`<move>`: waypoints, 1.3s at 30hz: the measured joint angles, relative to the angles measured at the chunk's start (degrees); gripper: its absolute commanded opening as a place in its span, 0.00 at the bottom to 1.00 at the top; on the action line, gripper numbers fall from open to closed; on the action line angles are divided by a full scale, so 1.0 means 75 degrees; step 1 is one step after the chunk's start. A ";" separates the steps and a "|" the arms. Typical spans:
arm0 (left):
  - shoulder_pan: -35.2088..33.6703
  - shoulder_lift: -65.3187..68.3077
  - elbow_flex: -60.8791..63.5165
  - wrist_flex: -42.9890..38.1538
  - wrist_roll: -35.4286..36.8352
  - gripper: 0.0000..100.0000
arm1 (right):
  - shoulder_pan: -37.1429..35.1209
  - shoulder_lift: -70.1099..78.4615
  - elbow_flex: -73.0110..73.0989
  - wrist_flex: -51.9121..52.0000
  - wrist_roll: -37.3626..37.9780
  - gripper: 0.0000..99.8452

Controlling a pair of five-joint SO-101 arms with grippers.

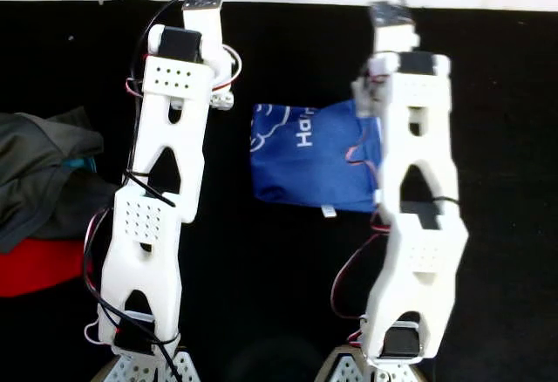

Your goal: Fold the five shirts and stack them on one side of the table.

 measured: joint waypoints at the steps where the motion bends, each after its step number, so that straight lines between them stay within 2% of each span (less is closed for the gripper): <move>1: 0.0000 0.0000 0.0000 0.0000 0.0000 0.01 | -0.0082 0.0188 0.0000 -0.0164 0.0000 0.01; 9: 0.0012 0.0000 0.0000 0.0000 0.0000 0.01 | 0.0527 0.0973 0.0000 -0.0399 0.0000 0.01; 16: 0.0363 0.0000 0.0000 0.0000 0.0000 0.01 | 0.1289 0.0985 0.0000 0.0281 0.0856 0.01; 21: 0.0551 -0.0328 0.0000 0.0000 0.0000 0.01 | 0.1582 0.0985 -0.0176 0.0762 0.0961 0.01; 25: 0.0539 -0.0387 0.0000 0.0012 0.0000 0.01 | 0.1313 0.0938 -0.0879 0.0961 0.0586 0.01; 32: 0.0539 -0.0387 0.0516 0.0012 -0.0012 0.01 | 0.0012 0.1407 -0.1149 0.0703 0.0410 0.01; 39: 0.0387 -0.0387 0.0832 0.0012 -0.0012 0.01 | 0.0293 0.2192 -0.1137 0.0258 0.0399 0.01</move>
